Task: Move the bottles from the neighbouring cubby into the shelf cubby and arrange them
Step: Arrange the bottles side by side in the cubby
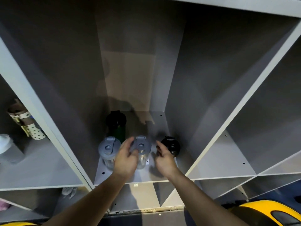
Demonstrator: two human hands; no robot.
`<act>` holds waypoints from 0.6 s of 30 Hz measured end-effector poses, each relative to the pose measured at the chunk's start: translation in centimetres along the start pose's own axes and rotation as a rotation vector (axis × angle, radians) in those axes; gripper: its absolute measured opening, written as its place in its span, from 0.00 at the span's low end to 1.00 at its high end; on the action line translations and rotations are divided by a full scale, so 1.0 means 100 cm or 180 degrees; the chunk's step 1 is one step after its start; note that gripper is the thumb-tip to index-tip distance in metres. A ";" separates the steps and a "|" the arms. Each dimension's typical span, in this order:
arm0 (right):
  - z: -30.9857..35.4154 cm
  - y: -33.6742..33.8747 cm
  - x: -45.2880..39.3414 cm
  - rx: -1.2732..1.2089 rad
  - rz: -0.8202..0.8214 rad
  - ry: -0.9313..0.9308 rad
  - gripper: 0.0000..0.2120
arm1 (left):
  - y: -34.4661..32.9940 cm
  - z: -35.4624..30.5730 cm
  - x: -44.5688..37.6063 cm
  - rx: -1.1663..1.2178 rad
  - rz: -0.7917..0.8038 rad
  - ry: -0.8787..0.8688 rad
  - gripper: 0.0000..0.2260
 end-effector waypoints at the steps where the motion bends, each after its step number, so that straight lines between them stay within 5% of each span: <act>1: 0.002 0.007 0.001 0.0015 -0.0081 0.0056 0.31 | -0.003 -0.008 0.003 -0.0009 -0.0068 -0.0288 0.19; 4: 0.011 0.032 0.006 0.0092 -0.0246 0.0179 0.31 | -0.024 -0.027 0.007 0.0081 -0.0013 -0.0579 0.18; 18: 0.002 0.071 0.008 0.0193 -0.0481 -0.0107 0.31 | -0.124 0.002 -0.026 0.0442 0.0813 0.0773 0.24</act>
Point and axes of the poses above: each hand's wrist, its own x-axis away from the middle knuckle, its own y-axis out of the back of the hand, z = x × y, the point moved 6 cm from there along -x, towards the middle knuckle, and after that the axes turned 11 degrees about y, right-handed, at the moved point
